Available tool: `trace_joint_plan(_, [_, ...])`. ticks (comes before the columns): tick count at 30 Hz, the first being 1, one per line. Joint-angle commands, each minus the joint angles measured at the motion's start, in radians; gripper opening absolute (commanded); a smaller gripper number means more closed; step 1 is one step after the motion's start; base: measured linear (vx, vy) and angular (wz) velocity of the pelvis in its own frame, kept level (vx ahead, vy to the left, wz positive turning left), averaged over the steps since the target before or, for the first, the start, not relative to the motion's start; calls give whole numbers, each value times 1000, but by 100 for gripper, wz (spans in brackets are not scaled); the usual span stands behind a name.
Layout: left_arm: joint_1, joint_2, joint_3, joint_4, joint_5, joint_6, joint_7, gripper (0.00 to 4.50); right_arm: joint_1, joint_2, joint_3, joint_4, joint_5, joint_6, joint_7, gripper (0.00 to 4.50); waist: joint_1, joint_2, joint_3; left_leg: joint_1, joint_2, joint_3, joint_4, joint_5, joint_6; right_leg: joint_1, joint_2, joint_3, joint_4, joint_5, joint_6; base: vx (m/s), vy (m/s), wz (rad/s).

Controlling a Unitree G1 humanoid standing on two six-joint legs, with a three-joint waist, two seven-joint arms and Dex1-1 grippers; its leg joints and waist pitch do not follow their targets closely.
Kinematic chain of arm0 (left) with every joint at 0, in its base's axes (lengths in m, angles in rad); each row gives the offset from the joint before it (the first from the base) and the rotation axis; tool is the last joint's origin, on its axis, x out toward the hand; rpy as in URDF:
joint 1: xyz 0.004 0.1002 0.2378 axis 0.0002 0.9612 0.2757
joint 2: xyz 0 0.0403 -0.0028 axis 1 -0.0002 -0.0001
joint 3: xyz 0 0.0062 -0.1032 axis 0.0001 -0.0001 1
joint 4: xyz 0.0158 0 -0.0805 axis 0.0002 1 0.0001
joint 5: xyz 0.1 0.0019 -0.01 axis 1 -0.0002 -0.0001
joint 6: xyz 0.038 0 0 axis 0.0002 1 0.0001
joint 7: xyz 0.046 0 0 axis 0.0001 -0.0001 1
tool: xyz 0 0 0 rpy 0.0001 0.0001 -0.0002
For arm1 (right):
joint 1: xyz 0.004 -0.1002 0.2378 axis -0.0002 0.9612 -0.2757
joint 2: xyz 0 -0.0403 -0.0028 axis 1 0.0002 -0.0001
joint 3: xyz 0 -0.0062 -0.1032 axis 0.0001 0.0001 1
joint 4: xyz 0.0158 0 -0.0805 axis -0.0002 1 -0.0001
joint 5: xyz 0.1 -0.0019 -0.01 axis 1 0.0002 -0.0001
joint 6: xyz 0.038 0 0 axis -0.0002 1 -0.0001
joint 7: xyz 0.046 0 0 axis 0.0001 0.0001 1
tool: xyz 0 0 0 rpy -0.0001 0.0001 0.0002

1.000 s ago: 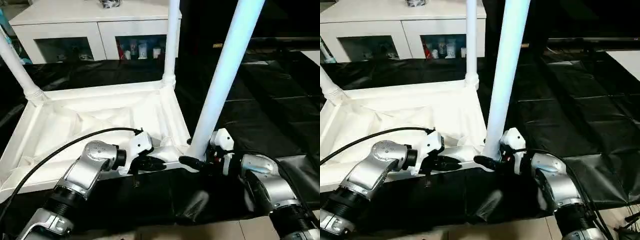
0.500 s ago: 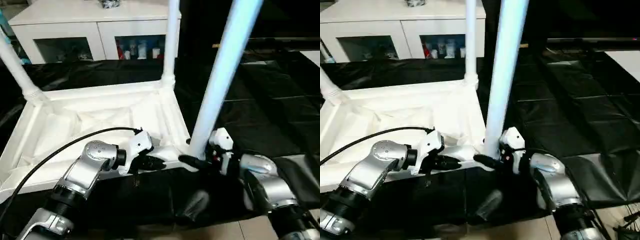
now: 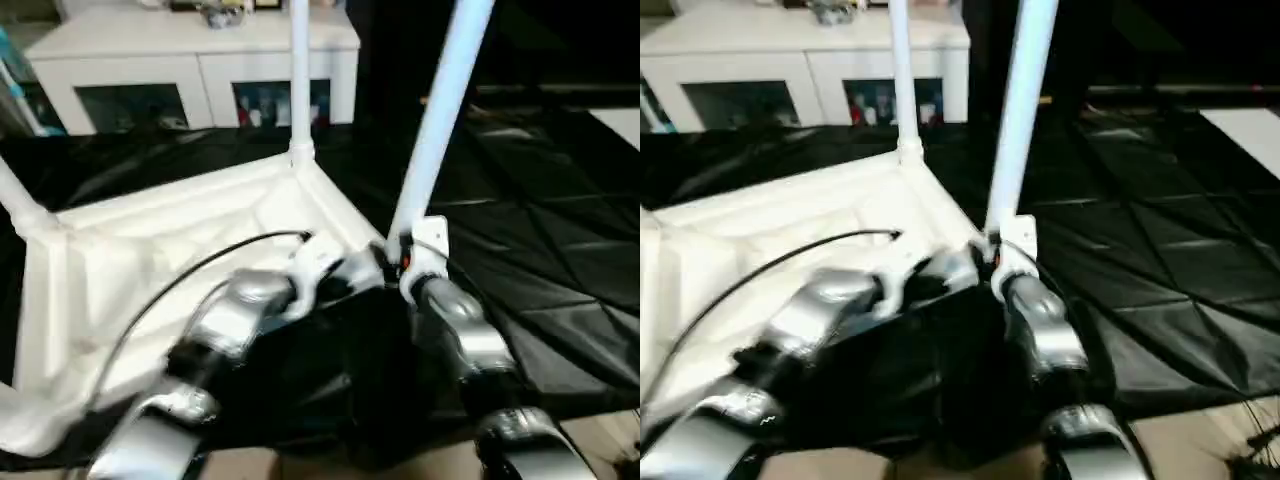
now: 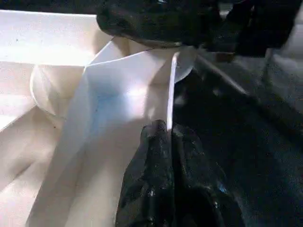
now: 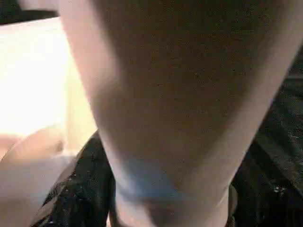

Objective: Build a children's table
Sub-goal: Rotate leg to tighten

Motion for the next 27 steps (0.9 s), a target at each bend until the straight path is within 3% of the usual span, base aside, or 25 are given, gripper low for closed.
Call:
trace_joint_plan(1, [13, -17, 17, 71, 9, 6, 105, 0, 18, 58, 45, 40, 16, 34, 25, 269, 0, -12, -40, 8, 31, -8, -81, -264, 8, 19, -51, 37, -92, -235, -185, 0, 0, 0])
trace_joint_plan(2, [11, -18, 16, 73, 9, 3, 101, 0, 16, 59, 49, 40, 10, 25, 32, 269, 1, -13, -43, 0, 31, -11, -81, -233, 18, 27, -53, 35, -86, -196, -182, 0, 0, 0])
trace_joint_plan(7, [9, -7, 12, 79, 17, -11, 83, 0, 16, 60, 53, 37, -4, -12, 42, 269, 0, -13, -41, -1, 31, -10, -82, -243, 25, 25, -54, 34, -89, -208, -183, 0, 0, 0])
trace_joint_plan(8, [8, -3, 9, 82, 19, -20, 75, 0, 16, 63, 47, 36, 3, -15, 47, 324, 0, -11, -39, 0, 31, -10, -84, -259, 23, 24, -54, 34, -92, -238, -178, 0, 0, 0])
trace_joint_plan(11, [14, 7, 3, 86, 23, -43, 43, 0, 13, 71, 26, 34, 20, -24, 60, 350, -3, -11, -36, -2, 31, -14, -91, -299, 17, 21, -56, 34, -100, -317, -155, 0, 0, 0])
trace_joint_plan(14, [27, 20, -5, 69, 21, -51, 13, 0, 13, 54, 40, 17, 5, -51, 80, 367, -10, -11, -36, -3, 32, -16, -93, -314, 9, 21, -56, 33, -103, -350, -142, 0, 0, 0])
trace_joint_plan(15, [32, 25, -9, 63, 20, -56, 1, 0, 14, 46, 47, 13, -3, -59, 89, 385, -11, -11, -38, -3, 32, -16, -92, -300, 9, 21, -57, 35, -101, -325, -149, 0, 0, 0])
trace_joint_plan(19, [66, 53, -25, 13, 15, -71, -58, 0, 25, -16, 86, -13, -30, -105, 184, 389, -12, -10, -40, -10, 33, -13, -89, -265, 24, 26, -56, 32, -95, -256, -175, 0, 0, 0])
trace_joint_plan(21, [84, 72, -30, -9, 9, -83, -94, 0, 34, -48, 89, -26, -35, -125, 233, 389, -10, -10, -44, -9, 33, -10, -84, -227, 39, 28, -56, 34, -92, -215, -186, 0, 0, 0])
trace_joint_plan(24, [109, 103, -34, -44, -5, -104, -150, 0, 55, -100, 104, -55, -33, -151, 337, 389, -7, -12, -48, -15, 33, -7, -75, -157, 72, 36, -55, 32, -79, -85, -219, 18, -5, 0])
trace_joint_plan(27, [133, 138, -31, -84, -24, -120, -208, 0, 76, -157, 118, -83, 0, -141, 470, 389, -4, -10, -49, -12, 33, -5, -70, -125, 100, 38, -53, 31, -73, -33, -243, 0, 0, 0])
